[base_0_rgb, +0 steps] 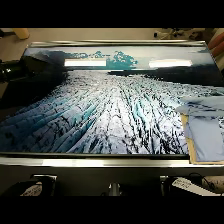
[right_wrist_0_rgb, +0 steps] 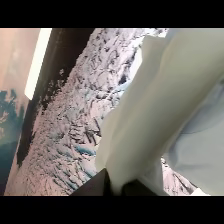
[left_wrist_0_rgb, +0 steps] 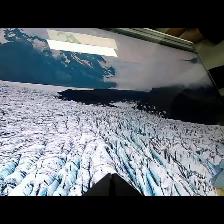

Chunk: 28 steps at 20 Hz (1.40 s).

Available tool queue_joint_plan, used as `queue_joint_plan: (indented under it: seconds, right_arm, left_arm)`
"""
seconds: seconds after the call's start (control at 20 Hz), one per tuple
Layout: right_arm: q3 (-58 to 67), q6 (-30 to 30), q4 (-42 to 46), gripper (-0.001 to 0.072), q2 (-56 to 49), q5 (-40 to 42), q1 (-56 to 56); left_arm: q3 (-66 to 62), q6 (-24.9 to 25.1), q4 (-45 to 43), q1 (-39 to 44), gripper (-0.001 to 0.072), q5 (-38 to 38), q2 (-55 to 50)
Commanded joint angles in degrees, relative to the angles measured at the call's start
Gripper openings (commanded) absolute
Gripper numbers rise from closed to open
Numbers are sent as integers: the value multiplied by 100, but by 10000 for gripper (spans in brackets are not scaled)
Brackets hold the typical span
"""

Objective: Fold the shirts.

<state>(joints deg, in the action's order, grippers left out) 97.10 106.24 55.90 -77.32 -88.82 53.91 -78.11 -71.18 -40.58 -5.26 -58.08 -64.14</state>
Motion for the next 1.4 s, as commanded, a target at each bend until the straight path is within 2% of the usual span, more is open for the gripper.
queue_joint_plan:
  seconds: [0.0,0.1,0.2,0.4,0.55,0.7,0.75,0.8,0.9,0.95,1.05,1.1,1.15,1.2,1.25,1.3,1.35]
  right_arm:
    - [2,365,1097,22,37,-382,122]
    - [0,625,1928,22,37,-531,122]
    - [-116,798,2271,21,37,-608,122]
    - [-1392,555,3027,21,201,-1086,116]
    - [-2933,640,3427,22,719,-654,116]
    - [-3888,817,3294,24,881,-146,118]
    - [-3976,815,3171,57,881,-98,118]
    - [-3954,798,3182,206,883,-72,118]
    - [-3600,192,3403,663,881,-44,118]
    - [-3224,-57,3530,700,881,-33,116]
    - [-2184,-334,3198,680,881,393,116]
    - [-1646,-492,2664,670,879,752,98]
    - [-1137,-592,2133,662,874,1161,-57]
    - [-737,-671,1862,627,874,1528,-420]
    - [-494,-664,1838,629,874,1744,-925]
    - [-407,-629,1843,629,874,1829,-1576]
    - [-411,-553,1895,629,848,1731,-2227]
  left_arm:
    - [2,35,2,0,17,-4,-2]
    - [2,72,2,0,17,-9,-2]
    - [2,72,2,0,17,-7,-2]
    - [2,72,2,0,17,0,-2]
    - [2,70,2,0,17,0,-2]
    - [0,68,4,0,17,-2,-2]
    - [0,66,7,0,17,-2,-2]
    - [0,66,7,0,17,-2,-2]
    - [0,24,26,0,17,0,-2]
    - [0,26,46,0,17,0,-2]
    - [-37,28,-15,4,15,4,-11]
    - [-166,9,-382,79,14,0,-66]
    - [-387,-245,-1174,232,13,2,-190]
    - [-695,-870,-2435,490,13,-13,-417]
    - [-984,-1453,-3674,785,13,-155,-680]
    - [-1228,-1902,-4767,1104,14,-466,-975]
    - [-1329,-2052,-5375,1340,23,-796,-1202]
